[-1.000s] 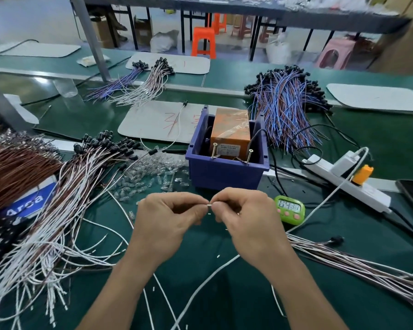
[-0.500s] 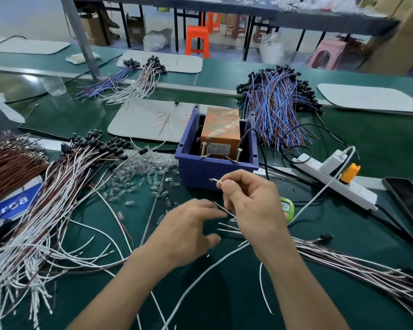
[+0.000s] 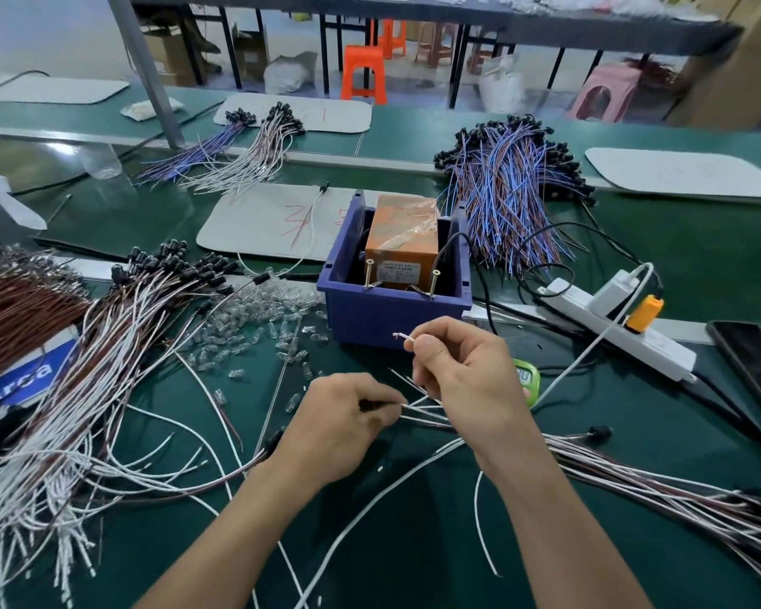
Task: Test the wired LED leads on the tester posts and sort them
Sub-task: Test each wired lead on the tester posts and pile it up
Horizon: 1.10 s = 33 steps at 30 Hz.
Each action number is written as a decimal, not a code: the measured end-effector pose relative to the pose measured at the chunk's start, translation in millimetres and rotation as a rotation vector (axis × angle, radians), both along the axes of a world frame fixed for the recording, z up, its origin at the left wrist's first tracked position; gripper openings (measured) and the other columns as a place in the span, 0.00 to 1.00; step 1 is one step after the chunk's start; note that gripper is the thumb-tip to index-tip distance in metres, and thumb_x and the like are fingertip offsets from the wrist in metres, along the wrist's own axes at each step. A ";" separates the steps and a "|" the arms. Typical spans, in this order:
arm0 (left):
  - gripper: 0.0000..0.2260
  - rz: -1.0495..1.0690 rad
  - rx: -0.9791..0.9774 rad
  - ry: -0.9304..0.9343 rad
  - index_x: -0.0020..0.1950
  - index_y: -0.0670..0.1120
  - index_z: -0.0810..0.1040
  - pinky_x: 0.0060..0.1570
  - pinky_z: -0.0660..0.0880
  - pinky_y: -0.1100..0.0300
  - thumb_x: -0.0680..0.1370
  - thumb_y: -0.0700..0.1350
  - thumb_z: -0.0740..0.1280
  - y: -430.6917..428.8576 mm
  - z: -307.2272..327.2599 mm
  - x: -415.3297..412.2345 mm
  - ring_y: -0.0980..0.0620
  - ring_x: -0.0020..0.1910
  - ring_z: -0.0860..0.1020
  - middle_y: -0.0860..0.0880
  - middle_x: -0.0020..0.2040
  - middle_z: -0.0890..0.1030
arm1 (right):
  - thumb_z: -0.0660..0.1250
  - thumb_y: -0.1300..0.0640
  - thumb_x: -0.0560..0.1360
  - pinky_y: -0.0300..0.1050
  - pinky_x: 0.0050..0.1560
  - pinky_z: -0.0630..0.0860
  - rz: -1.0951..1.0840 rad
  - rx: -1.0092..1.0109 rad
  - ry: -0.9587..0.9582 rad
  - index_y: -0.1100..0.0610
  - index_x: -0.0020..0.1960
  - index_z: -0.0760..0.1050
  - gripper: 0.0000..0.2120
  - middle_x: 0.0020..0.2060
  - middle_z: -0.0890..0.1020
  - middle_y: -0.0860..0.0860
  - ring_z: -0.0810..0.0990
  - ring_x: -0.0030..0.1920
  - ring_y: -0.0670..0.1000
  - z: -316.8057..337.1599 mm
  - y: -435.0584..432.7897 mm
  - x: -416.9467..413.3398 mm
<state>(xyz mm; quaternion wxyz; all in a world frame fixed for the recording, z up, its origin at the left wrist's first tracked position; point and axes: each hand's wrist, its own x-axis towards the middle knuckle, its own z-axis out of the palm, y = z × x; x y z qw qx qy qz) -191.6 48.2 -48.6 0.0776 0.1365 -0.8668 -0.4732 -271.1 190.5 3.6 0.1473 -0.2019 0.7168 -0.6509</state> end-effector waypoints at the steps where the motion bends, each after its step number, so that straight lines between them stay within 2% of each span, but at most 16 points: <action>1: 0.10 0.026 0.088 0.028 0.44 0.59 0.87 0.42 0.71 0.73 0.74 0.42 0.77 0.2 3.1 0.5 0.62 0.41 0.81 0.62 0.40 0.85 | 0.65 0.54 0.78 0.47 0.39 0.76 0.005 0.025 0.021 0.47 0.43 0.82 0.09 0.32 0.83 0.49 0.77 0.33 0.47 -1.0 1.3 -0.5; 4: 0.09 0.100 0.273 0.144 0.44 0.60 0.88 0.43 0.75 0.69 0.71 0.45 0.76 3.3 16.0 2.4 0.61 0.40 0.83 0.57 0.40 0.87 | 0.64 0.58 0.82 0.39 0.45 0.78 0.009 0.102 0.041 0.49 0.44 0.80 0.11 0.42 0.87 0.47 0.83 0.41 0.43 -3.2 3.7 -0.6; 6: 0.08 0.131 0.384 0.225 0.44 0.57 0.89 0.45 0.77 0.67 0.71 0.43 0.74 5.9 23.8 3.6 0.58 0.42 0.84 0.53 0.41 0.88 | 0.62 0.60 0.84 0.46 0.49 0.81 0.034 0.118 0.005 0.51 0.44 0.78 0.12 0.41 0.87 0.49 0.85 0.45 0.50 -4.1 3.7 1.8; 8: 0.08 0.152 0.491 0.285 0.44 0.52 0.89 0.44 0.77 0.69 0.72 0.39 0.74 8.4 29.1 4.7 0.57 0.42 0.85 0.50 0.41 0.88 | 0.61 0.59 0.84 0.52 0.39 0.81 0.059 0.131 -0.013 0.50 0.43 0.76 0.12 0.37 0.86 0.52 0.83 0.36 0.54 -2.1 4.3 4.9; 10: 0.09 0.216 0.587 0.298 0.42 0.50 0.89 0.42 0.75 0.69 0.73 0.36 0.74 9.4 31.3 5.5 0.58 0.38 0.82 0.50 0.38 0.87 | 0.61 0.56 0.84 0.49 0.30 0.74 0.077 0.146 0.000 0.49 0.43 0.76 0.12 0.33 0.84 0.53 0.76 0.28 0.52 0.1 7.3 6.0; 13: 0.06 0.292 0.855 0.274 0.41 0.47 0.89 0.39 0.75 0.67 0.69 0.37 0.74 8.2 31.6 6.9 0.57 0.34 0.77 0.49 0.35 0.84 | 0.64 0.51 0.79 0.46 0.32 0.70 0.119 0.155 0.009 0.49 0.44 0.78 0.07 0.29 0.82 0.53 0.73 0.28 0.48 5.0 13.2 4.9; 15: 0.08 0.316 1.047 0.263 0.42 0.45 0.89 0.39 0.76 0.65 0.64 0.41 0.77 6.9 30.9 7.4 0.56 0.32 0.75 0.47 0.34 0.81 | 0.67 0.52 0.77 0.40 0.32 0.70 0.145 0.112 -0.013 0.50 0.43 0.79 0.05 0.28 0.81 0.53 0.74 0.29 0.47 7.7 15.5 4.5; 17: 0.09 0.298 1.154 0.238 0.43 0.45 0.89 0.39 0.77 0.64 0.64 0.36 0.77 7.7 29.1 7.4 0.56 0.32 0.75 0.47 0.35 0.81 | 0.68 0.55 0.78 0.37 0.30 0.68 0.141 0.094 -0.007 0.51 0.42 0.80 0.05 0.28 0.81 0.53 0.73 0.28 0.46 7.9 14.4 5.2; 19: 0.07 0.207 1.112 0.207 0.45 0.44 0.88 0.40 0.77 0.64 0.68 0.38 0.77 11.6 29.0 7.1 0.56 0.33 0.76 0.47 0.38 0.83 | 0.68 0.56 0.78 0.37 0.29 0.68 0.117 0.066 -0.017 0.51 0.42 0.80 0.06 0.27 0.81 0.53 0.72 0.27 0.46 6.0 10.3 8.0; 21: 0.10 0.159 1.033 0.209 0.46 0.43 0.88 0.40 0.76 0.65 0.66 0.42 0.80 16.1 32.3 6.5 0.56 0.35 0.78 0.47 0.40 0.84 | 0.68 0.56 0.78 0.41 0.30 0.70 0.089 0.035 -0.043 0.51 0.42 0.80 0.06 0.28 0.81 0.53 0.73 0.28 0.48 3.3 5.5 11.4; 24: 0.11 0.254 0.989 0.230 0.42 0.45 0.89 0.39 0.76 0.66 0.65 0.49 0.77 17.9 37.6 4.2 0.56 0.35 0.78 0.46 0.39 0.84 | 0.68 0.57 0.79 0.46 0.33 0.77 0.010 0.025 -0.024 0.51 0.42 0.80 0.07 0.32 0.84 0.52 0.79 0.30 0.52 0.0 0.5 14.2; 27: 0.05 0.351 0.898 0.223 0.38 0.47 0.88 0.36 0.77 0.66 0.70 0.48 0.76 18.1 40.7 1.7 0.56 0.32 0.80 0.47 0.38 0.86 | 0.70 0.60 0.79 0.41 0.39 0.80 -0.182 -0.015 0.021 0.48 0.41 0.82 0.10 0.34 0.86 0.51 0.85 0.35 0.49 -2.2 1.2 9.8; 30: 0.06 0.398 0.845 0.207 0.43 0.45 0.82 0.30 0.76 0.65 0.80 0.44 0.70 18.6 42.7 1.2 0.53 0.30 0.82 0.44 0.41 0.87 | 0.71 0.62 0.79 0.41 0.28 0.74 -0.284 -0.141 -0.069 0.50 0.39 0.83 0.12 0.31 0.84 0.54 0.76 0.25 0.50 -0.2 4.3 5.6; 33: 0.06 0.459 0.833 0.215 0.48 0.45 0.78 0.24 0.71 0.66 0.83 0.43 0.66 16.3 45.1 0.0 0.54 0.23 0.77 0.44 0.40 0.87 | 0.70 0.63 0.79 0.37 0.27 0.67 -0.322 -0.152 -0.132 0.53 0.38 0.84 0.12 0.28 0.81 0.52 0.71 0.25 0.46 -1.1 5.0 3.8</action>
